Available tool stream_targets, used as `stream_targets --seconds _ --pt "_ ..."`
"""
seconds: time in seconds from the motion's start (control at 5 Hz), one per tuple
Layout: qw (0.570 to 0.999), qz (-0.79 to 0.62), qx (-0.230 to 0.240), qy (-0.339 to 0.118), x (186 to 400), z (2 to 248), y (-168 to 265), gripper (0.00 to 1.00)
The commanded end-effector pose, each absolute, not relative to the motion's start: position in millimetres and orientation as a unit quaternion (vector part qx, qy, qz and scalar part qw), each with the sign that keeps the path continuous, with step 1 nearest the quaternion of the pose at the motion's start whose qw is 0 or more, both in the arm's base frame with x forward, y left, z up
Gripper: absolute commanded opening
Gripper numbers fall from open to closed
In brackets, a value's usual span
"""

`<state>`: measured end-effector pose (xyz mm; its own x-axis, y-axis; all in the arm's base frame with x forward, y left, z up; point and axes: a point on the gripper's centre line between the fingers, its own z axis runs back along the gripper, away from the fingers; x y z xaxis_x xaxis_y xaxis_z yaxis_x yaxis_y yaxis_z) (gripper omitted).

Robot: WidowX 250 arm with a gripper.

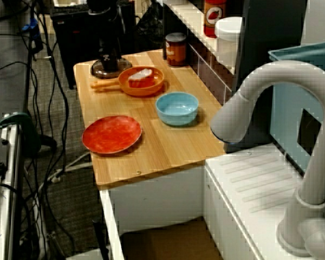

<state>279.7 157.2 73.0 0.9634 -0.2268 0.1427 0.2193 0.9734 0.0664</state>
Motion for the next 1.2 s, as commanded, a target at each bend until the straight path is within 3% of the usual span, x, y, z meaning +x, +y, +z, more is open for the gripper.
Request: stream_targets --seconds 0.0,1.0 --pt "0.989 -0.074 0.059 -0.116 268.0 88.1 160.3 1.0" --pt "0.991 -0.037 0.065 -0.108 262.3 61.4 152.7 1.0"
